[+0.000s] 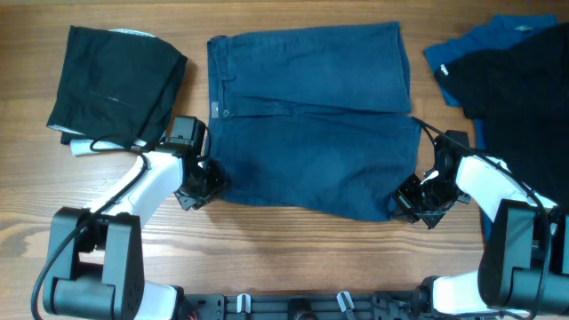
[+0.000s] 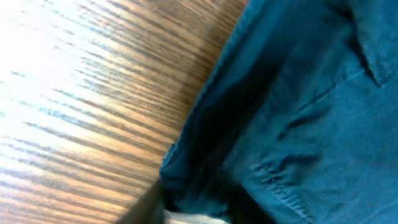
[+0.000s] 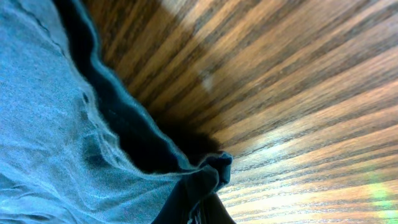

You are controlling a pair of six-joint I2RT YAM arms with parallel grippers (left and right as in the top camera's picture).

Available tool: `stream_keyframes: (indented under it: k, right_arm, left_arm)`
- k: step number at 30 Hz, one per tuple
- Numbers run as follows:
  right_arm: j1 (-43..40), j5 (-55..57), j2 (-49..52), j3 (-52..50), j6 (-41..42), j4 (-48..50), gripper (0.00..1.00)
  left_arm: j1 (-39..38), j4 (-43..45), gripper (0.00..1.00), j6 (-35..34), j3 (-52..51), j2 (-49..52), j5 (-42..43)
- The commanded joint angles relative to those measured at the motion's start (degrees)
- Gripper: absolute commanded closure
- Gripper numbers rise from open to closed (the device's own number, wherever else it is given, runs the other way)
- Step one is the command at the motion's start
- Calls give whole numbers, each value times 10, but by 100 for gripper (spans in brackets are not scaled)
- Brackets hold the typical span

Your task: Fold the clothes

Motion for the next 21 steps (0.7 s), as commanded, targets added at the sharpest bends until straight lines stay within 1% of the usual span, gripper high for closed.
stream_keyframes:
  k: [1, 5, 7, 10, 13, 16, 19, 21]
  right_arm:
    - [2, 41, 15, -13, -26, 39, 96]
    - [2, 45, 15, -10, -32, 41, 96]
    - [2, 45, 15, 1, -53, 32, 96]
    - [2, 47, 15, 30, -74, -2, 96]
    - [2, 59, 15, 80, -100, -57, 96]
    - [2, 78, 14, 110, -105, -89, 96]
    - [2, 84, 14, 137, -133, -117, 96]
    - [2, 84, 14, 155, -136, -136, 96]
  left_arm:
    - [-2, 2, 96, 1, -8, 2, -2]
    - [-2, 5, 96, 6, -8, 2, -2]
    - [-2, 5, 96, 19, -7, 1, -2]
    - [-2, -5, 96, 21, -1, -4, -2]
    - [-2, -29, 96, 21, 13, -21, -2]
    - [-2, -37, 96, 21, 21, -36, -2]
    - [-2, -53, 96, 47, 33, -57, -4]
    - [-2, -63, 96, 49, 40, -67, -5]
